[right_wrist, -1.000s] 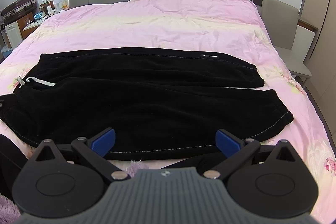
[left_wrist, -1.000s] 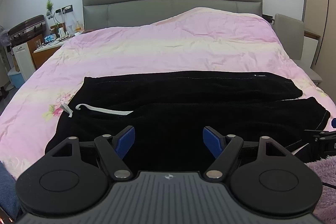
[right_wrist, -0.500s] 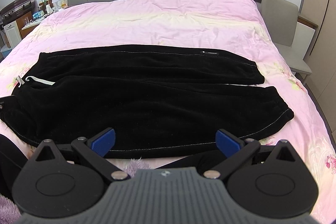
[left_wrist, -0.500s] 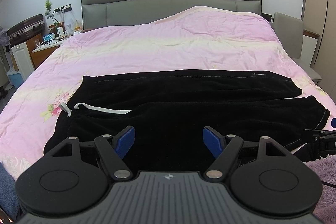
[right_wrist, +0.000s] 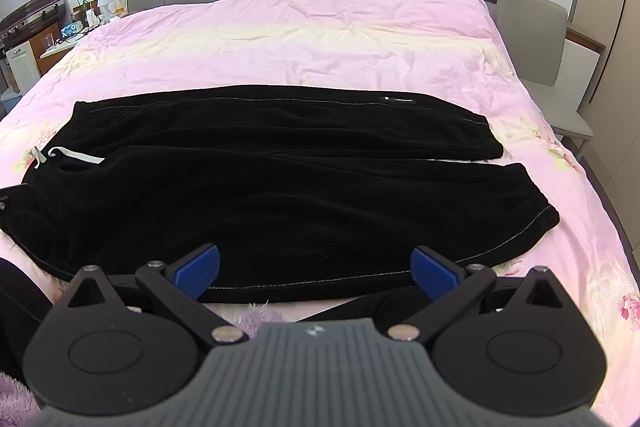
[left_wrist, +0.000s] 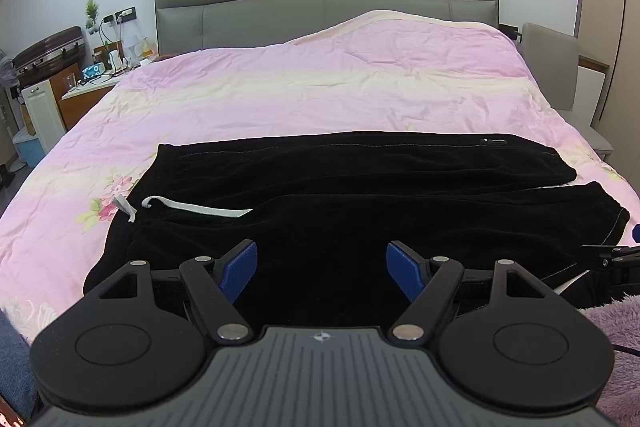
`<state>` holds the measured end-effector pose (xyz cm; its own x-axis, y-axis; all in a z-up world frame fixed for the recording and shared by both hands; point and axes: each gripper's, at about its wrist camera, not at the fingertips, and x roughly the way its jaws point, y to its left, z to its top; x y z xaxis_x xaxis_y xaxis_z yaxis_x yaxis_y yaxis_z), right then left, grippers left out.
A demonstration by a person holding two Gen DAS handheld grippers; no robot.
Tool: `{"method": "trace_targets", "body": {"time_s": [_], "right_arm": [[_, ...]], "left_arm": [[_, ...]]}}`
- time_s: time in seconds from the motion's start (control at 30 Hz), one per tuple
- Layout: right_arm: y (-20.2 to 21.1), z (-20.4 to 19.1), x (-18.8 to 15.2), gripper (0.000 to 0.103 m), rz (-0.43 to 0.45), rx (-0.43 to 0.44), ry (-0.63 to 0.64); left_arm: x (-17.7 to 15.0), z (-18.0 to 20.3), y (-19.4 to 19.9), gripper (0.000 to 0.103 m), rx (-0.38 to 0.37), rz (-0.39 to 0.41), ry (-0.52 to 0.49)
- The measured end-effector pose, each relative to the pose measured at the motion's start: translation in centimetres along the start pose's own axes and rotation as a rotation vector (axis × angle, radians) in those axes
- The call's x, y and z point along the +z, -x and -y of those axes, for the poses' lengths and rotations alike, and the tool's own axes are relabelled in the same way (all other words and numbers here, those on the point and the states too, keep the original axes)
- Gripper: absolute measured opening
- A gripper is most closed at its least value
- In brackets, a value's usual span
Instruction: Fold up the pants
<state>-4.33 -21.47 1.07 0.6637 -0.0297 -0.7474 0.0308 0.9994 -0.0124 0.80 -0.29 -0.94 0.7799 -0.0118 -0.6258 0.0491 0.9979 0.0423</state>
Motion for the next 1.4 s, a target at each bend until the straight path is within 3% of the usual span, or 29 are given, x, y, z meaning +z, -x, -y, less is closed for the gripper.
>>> {"method": "trace_targets", "body": {"time_s": [0.4,0.63,0.93,1.03,1.27,1.4], "right_arm": [[-0.1,0.1,0.0,0.098,0.004,-0.003,0.002],[-1.0,2.4,0.3,0.098,0.024,0.050,-0.014],[-4.9,7.5,2.2,0.096,-0.020,0.015,0.105],[-6.7,9.2,3.1,0.081,-0.062,-0.001,0.188],[-11.0,13.2,5.0,0.066,-0.188,0.033,0.266],[-12.2,14.1,5.4,0.066,-0.229,0.050,0.329]], "left_arm": [[0.0,-0.2,0.0,0.087,0.001,-0.001,-0.004],[1.4,-3.8,-0.6,0.087,-0.005,-0.019,-0.087],[3.7,-10.0,-1.6,0.083,0.077,-0.091,-0.349],[4.3,-12.0,-2.1,0.083,0.080,-0.133,-0.441],[4.1,-15.3,-5.2,0.080,0.090,-0.305,-0.728],[3.5,-17.0,-7.2,0.080,0.035,-0.415,-0.776]]}}
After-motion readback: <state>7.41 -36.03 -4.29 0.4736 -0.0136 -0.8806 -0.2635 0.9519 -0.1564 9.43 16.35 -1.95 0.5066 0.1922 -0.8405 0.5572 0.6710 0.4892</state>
